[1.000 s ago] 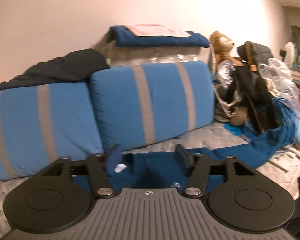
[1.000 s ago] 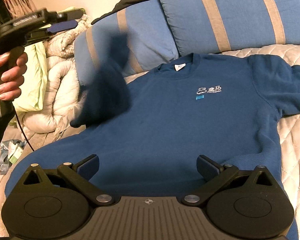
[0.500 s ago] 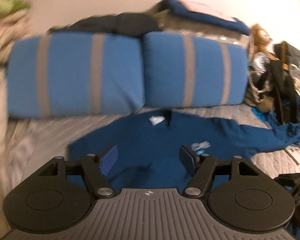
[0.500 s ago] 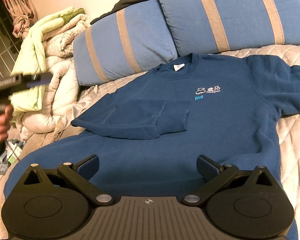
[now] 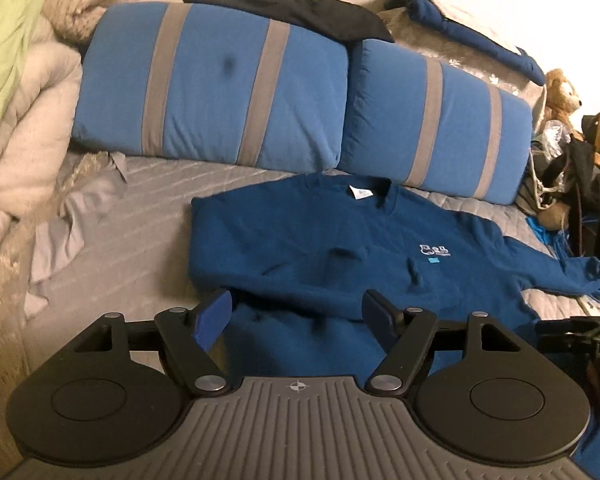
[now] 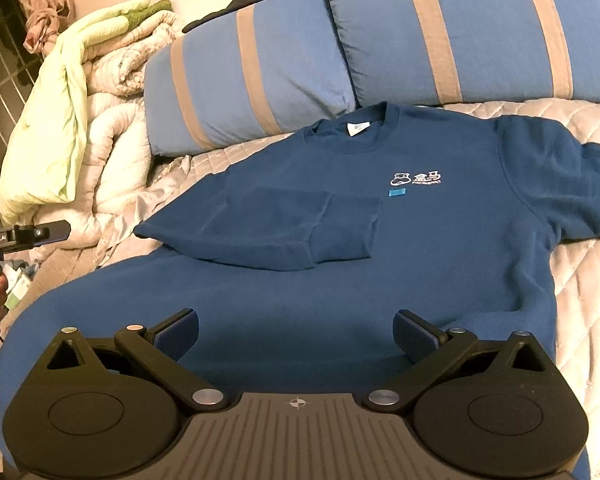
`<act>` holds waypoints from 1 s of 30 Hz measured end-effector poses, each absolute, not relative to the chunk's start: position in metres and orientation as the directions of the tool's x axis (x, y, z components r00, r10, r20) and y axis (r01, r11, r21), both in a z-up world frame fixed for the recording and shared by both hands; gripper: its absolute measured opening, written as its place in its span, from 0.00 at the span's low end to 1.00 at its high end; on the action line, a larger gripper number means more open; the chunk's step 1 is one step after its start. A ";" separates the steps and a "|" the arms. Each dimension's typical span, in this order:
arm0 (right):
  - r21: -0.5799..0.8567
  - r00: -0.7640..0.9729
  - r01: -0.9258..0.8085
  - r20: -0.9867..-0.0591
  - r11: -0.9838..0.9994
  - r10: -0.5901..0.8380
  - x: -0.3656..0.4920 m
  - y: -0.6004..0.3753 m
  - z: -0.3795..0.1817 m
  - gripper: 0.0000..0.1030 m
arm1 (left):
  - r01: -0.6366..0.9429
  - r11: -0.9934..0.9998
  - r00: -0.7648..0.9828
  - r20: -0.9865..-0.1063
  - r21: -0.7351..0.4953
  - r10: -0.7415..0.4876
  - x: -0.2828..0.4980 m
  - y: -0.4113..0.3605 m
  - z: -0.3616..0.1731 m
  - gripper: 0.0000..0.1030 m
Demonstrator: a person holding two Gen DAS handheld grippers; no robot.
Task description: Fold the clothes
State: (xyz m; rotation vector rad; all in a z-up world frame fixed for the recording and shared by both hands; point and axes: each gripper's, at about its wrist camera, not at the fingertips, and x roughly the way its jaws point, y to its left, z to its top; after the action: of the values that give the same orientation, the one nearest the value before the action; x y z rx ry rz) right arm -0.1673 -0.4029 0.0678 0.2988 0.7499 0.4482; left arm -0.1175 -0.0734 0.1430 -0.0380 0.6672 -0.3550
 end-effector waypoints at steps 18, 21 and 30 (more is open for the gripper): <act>-0.040 0.609 -0.609 -0.663 0.792 0.435 -0.140 -0.339 0.108 0.99 | 0.247 0.952 0.773 -0.556 -0.182 -0.307 -0.124 -0.024 0.130 0.69; -0.115 0.601 -0.654 -0.679 0.747 0.421 -0.127 -0.326 0.108 0.91 | 0.219 0.958 0.775 -0.564 -0.184 -0.285 -0.123 -0.015 0.124 0.69; -0.310 0.588 -0.732 -0.737 0.607 0.334 -0.078 -0.286 0.076 0.69 | 0.167 0.969 0.776 -0.583 -0.180 -0.242 -0.116 0.003 0.109 0.69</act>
State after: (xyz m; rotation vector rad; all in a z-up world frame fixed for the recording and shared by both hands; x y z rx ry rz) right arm -0.0779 -0.2864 0.0759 -0.6525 0.6836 0.6749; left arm -0.1158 0.0031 0.1090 -0.1200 0.6466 -0.2220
